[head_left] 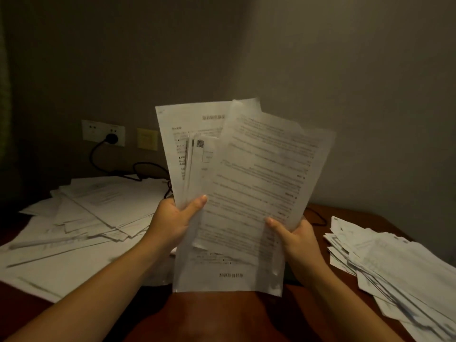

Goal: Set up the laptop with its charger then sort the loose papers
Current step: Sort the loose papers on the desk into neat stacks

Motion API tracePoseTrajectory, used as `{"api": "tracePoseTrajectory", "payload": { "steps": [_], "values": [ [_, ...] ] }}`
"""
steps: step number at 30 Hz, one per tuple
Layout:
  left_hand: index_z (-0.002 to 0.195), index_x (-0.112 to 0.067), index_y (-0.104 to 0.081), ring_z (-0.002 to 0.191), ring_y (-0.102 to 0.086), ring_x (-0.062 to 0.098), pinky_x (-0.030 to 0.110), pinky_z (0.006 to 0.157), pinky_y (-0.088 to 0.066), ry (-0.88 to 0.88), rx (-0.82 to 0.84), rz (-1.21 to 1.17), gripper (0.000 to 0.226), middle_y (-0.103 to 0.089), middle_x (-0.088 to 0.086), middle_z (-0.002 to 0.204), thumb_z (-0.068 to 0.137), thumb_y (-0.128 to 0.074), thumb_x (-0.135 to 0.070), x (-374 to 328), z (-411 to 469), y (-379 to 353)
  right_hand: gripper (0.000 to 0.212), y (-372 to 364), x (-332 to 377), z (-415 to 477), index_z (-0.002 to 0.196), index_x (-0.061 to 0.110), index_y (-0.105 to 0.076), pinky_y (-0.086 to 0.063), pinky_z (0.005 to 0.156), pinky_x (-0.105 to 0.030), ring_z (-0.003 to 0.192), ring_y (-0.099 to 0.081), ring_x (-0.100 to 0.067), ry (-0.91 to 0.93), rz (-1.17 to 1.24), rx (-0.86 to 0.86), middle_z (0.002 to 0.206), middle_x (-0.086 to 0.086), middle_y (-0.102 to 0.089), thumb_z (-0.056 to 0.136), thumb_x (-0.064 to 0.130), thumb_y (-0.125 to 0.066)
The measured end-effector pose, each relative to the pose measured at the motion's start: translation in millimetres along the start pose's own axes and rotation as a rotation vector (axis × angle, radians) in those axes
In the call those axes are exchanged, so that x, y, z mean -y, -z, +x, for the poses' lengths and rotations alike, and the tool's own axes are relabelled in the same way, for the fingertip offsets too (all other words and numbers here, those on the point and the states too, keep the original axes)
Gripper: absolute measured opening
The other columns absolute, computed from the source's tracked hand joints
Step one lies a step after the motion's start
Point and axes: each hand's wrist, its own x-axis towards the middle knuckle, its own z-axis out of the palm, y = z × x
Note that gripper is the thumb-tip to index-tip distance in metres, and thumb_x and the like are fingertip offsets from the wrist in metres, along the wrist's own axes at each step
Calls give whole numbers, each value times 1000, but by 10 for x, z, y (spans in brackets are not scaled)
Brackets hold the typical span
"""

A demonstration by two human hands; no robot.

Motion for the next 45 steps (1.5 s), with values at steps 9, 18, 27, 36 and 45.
{"api": "tracePoseTrajectory", "payload": {
  "steps": [9,18,27,36,45],
  "values": [
    [103,-14,-71,86,-75,17,36,73,-62,-1,47,50,27,-78,1,93,82,-75,-32,95,-97,-41,31,36,-23,-63,116,9,-62,-63,74,-36,99,-74,-21,68,-7,40,110,-6,-75,86,7,-72],
    [111,-13,-69,91,-75,24,44,77,-60,78,198,-13,38,-77,6,100,94,-54,-44,15,-161,-35,30,5,10,-88,115,13,-60,-63,73,-41,96,-74,-22,95,5,34,109,-6,-75,87,10,-71],
    [106,-20,-73,93,-73,11,28,74,-61,-34,177,127,20,-77,-7,98,88,-72,-25,60,-241,-50,42,-40,47,-223,115,22,-56,-61,67,-27,97,-73,-15,146,41,19,106,7,-74,82,5,-75],
    [98,-35,-72,87,-71,2,25,71,-56,13,109,211,12,-75,-19,93,86,-73,-34,290,-379,-96,44,-33,-184,-406,116,32,-52,-60,72,-26,103,-69,-7,125,-26,2,112,9,-69,86,8,-72],
    [146,-37,-31,88,-75,12,42,77,-61,76,61,220,65,-74,-7,110,95,-66,-17,413,-288,-352,44,299,-316,-327,130,29,-48,-62,68,-30,95,-73,-11,-65,-126,-5,118,5,-67,96,4,-60]
  ]
}}
